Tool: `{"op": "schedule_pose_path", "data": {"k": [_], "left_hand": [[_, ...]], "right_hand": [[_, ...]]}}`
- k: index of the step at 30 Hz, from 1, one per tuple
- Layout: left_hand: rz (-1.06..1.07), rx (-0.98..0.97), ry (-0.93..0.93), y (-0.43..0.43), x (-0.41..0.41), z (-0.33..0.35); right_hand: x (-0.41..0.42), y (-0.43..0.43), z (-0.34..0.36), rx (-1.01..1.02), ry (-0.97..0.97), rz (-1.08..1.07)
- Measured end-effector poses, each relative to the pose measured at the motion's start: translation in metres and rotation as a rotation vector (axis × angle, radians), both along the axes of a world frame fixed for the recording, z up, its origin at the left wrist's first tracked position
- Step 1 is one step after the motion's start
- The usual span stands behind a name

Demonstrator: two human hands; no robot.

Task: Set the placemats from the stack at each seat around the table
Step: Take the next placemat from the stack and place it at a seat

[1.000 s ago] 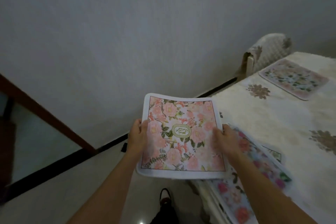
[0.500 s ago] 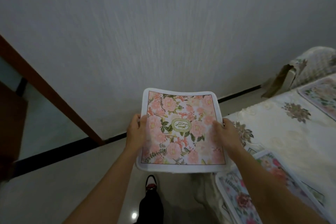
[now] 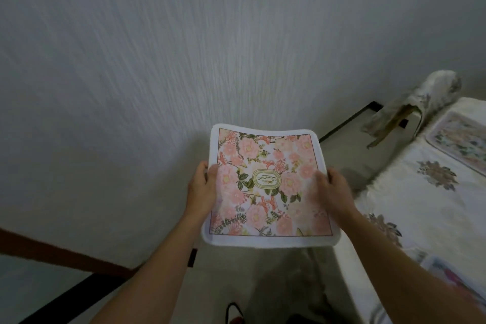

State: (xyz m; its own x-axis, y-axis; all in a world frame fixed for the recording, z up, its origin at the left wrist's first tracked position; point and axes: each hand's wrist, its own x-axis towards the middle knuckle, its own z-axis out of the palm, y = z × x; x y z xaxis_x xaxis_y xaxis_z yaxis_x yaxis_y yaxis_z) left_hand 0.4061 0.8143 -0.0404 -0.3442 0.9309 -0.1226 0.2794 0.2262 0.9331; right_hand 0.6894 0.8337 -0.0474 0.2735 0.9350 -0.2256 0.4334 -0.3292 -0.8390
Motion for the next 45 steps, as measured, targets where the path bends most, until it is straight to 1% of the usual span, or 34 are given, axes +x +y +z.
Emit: {"op": "schedule_pose_path", "data": {"k": [5, 10, 18, 23, 31, 40, 45], "left_hand": [[-0.093, 0.003, 0.001, 0.053, -0.002, 0.002], [-0.161, -0.005, 0.003, 0.095, 0.005, -0.006], [-0.242, -0.029, 0.014, 0.201, 0.028, -0.022], [-0.314, -0.069, 0.030, 0.285, 0.070, -0.025], [-0.439, -0.082, 0.026, 0.407, 0.160, -0.023], [-0.599, -0.119, 0.081, 0.483, 0.231, -0.033], [-0.702, -0.125, 0.081, 0.516, 0.275, -0.043]], "right_hand": [[-0.003, 0.027, -0.007, 0.011, -0.014, -0.120], [0.005, 0.054, -0.016, 0.007, -0.029, -0.189], [0.024, 0.137, -0.031, 0.024, 0.022, -0.286], [0.054, 0.204, -0.036, 0.025, 0.025, -0.319], [0.136, 0.292, -0.042, 0.014, 0.040, -0.443], [0.185, 0.322, -0.046, -0.011, 0.065, -0.622], [0.213, 0.329, -0.047, -0.037, 0.010, -0.721]]}}
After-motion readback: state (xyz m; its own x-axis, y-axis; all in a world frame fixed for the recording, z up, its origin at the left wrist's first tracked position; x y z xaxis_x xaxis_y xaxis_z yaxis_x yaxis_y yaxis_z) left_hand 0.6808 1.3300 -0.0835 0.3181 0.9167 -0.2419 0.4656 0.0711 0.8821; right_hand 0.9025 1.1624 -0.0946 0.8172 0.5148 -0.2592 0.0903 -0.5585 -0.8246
